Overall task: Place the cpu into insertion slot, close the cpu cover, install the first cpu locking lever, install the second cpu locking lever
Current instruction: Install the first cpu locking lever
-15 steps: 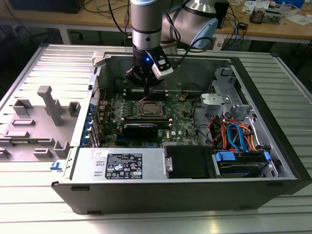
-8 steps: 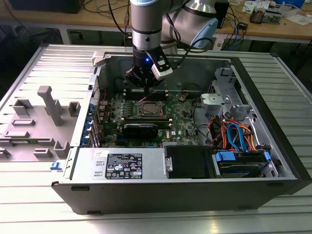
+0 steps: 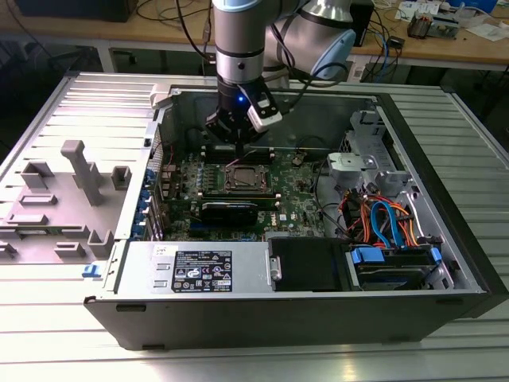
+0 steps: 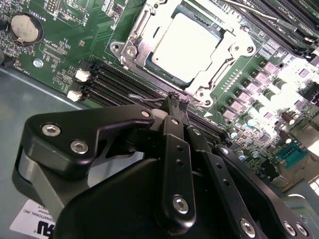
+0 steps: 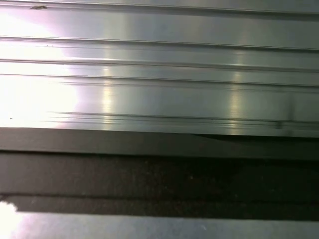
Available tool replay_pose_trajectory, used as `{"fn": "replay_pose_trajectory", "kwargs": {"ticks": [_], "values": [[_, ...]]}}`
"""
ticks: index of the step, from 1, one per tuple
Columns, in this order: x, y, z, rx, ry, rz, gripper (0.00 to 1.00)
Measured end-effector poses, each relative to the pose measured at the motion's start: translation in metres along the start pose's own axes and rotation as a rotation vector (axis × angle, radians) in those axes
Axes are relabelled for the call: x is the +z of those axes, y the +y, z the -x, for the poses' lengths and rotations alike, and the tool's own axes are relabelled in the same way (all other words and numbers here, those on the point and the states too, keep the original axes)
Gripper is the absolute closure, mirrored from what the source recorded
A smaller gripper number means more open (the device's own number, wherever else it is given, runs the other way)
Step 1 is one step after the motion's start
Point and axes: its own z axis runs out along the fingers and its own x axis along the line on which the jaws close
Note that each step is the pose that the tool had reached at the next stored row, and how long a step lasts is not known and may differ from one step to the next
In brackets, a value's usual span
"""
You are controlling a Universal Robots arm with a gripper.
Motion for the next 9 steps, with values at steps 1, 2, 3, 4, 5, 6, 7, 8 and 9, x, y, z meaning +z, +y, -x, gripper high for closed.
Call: {"fn": "replay_pose_trajectory", "kwargs": {"ticks": [1,2,3,4,5,6,7,8,9], "values": [[0.0003,0.0000,0.0008,0.000,0.0001,-0.0001,0.89],[0.0006,0.0000,0.0014,0.000,0.0001,-0.0001,0.89],[0.0009,-0.0001,0.0025,0.000,0.0000,0.0000,0.89],[0.0011,-0.0001,0.0033,0.000,-0.0001,0.0001,0.89],[0.0014,-0.0002,0.0044,0.000,-0.0001,0.0001,0.89],[0.0016,-0.0002,0.0051,0.000,-0.0001,0.0000,0.89],[0.0018,-0.0002,0.0058,0.000,0.0000,0.0000,0.89],[0.0020,-0.0002,0.0065,0.000,0.0001,-0.0002,0.89],[0.0023,-0.0002,0.0073,0.000,0.0001,-0.0002,0.89]]}}
